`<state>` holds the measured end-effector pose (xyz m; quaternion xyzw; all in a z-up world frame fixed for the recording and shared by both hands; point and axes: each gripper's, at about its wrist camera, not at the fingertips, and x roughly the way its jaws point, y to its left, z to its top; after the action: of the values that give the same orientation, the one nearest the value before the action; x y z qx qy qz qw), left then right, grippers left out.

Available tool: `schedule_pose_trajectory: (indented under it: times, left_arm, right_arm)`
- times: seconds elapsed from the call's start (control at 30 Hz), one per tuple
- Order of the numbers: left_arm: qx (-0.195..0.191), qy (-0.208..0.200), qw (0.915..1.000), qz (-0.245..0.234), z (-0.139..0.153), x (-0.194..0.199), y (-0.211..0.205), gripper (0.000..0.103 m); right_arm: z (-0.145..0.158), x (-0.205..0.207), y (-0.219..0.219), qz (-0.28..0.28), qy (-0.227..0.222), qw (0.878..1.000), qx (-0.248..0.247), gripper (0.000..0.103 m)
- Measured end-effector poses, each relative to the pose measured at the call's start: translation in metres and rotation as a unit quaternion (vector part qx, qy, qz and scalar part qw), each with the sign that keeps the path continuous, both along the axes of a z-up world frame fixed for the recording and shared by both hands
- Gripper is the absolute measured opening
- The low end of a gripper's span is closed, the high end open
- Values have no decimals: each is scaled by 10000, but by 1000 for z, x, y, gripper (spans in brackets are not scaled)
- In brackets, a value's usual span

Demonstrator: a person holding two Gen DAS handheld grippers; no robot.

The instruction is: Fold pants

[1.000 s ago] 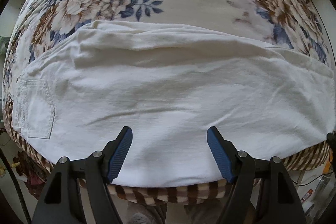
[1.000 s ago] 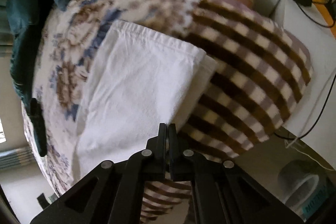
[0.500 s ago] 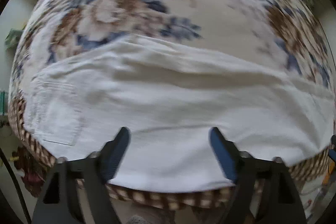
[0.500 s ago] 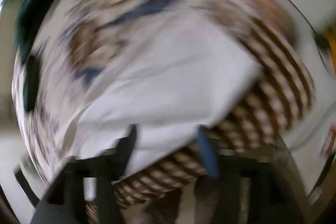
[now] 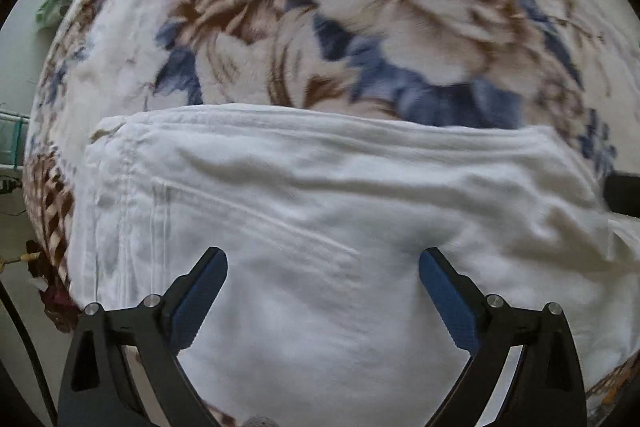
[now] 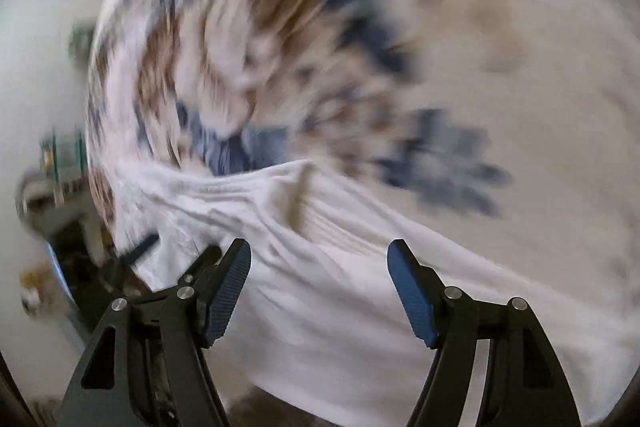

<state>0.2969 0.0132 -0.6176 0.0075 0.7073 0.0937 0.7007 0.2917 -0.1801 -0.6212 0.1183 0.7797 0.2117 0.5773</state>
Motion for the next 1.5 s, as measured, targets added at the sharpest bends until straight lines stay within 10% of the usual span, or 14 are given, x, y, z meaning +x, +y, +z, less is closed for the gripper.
schedule_pose_trajectory:
  times: [0.03,0.07,0.2,0.37,0.43,0.5,0.57,0.63,0.73,1.07,1.23,1.4,1.5]
  left_arm:
    - [-116,66,9999,-17,-4,2,5,98]
    - [-217,116,9997,-38,-7,2,7,98]
    - [-388,217,9988,-217,-13,-1,10,98]
    - [-597,262,9979,-51,-7,-1,16,98]
    - [-687,209,9974,48,-3,5,24,98]
    - [-705,106,9974,142,3,9,28,98]
    - [-682,66,9975,160,3,13,31,98]
    - [-663,95,9976,166,0,16,33,98]
    - [-680,159,9975,124,-5,19,39,98]
    - [-687,188,9975,15,-1,30,25,98]
    - [-1167,90,9931,-85,5,52,-2,98]
    - [-980,176,9935,-543,-17,75,-45,98]
    - [-834,290,9943,-591,-31,83,-53,100]
  right_arm:
    - [-10,4,10,208,120,9997,-13,24]
    - [-17,4,19,486,210,9984,-188,9]
    - [-11,23,0,193,54,9967,-789,4]
    - [-6,39,-26,-884,772,9931,51,11]
    - [-7,43,-17,-1011,898,9904,294,57]
    - [-22,44,-1,-1048,1212,9856,543,67]
    - [-50,40,23,-772,1609,9825,529,65]
    - [-63,35,39,-394,1701,9845,178,19]
    - [-46,40,45,-259,1317,9909,95,8]
    - [2,43,-26,-1110,377,9929,-186,10]
    - [36,25,-38,-27,127,9995,-303,60]
    - [10,-2,-29,1008,198,9918,-763,57]
    - [2,-12,-25,1224,-162,9848,-1220,17]
